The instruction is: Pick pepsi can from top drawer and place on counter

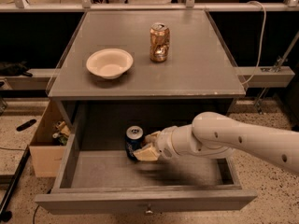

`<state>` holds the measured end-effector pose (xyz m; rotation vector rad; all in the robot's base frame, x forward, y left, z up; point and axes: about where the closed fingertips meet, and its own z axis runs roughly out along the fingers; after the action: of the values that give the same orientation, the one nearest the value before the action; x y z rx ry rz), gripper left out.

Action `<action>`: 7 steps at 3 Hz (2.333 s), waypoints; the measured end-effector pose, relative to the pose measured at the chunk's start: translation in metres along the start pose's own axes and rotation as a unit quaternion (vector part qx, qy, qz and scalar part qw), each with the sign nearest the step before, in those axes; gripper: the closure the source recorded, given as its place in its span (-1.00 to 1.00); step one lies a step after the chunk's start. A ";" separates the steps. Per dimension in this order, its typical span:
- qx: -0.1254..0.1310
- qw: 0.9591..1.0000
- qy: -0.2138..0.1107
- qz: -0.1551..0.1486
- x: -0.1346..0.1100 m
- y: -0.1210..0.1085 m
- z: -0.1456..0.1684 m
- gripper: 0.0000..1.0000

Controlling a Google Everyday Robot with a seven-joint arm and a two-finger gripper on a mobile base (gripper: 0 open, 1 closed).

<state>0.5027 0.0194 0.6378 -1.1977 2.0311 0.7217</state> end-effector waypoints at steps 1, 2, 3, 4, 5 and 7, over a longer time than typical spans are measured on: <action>0.000 1.000 0.000 0.000 0.000 0.000 0.000 1.00; 0.007 1.000 -0.019 -0.023 -0.017 0.019 -0.025 1.00; 0.020 0.998 -0.043 -0.036 -0.026 0.034 -0.055 1.00; 0.029 0.995 -0.074 -0.061 -0.038 0.064 -0.090 1.00; 0.061 0.990 -0.105 -0.078 -0.057 0.078 -0.154 1.00; 0.093 0.984 -0.110 -0.107 -0.103 0.039 -0.278 1.00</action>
Offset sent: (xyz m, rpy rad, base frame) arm -0.0242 -0.0068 0.0502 0.0211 -0.0965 0.0087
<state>0.4322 -0.1133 0.8969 -1.1518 1.7176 0.5228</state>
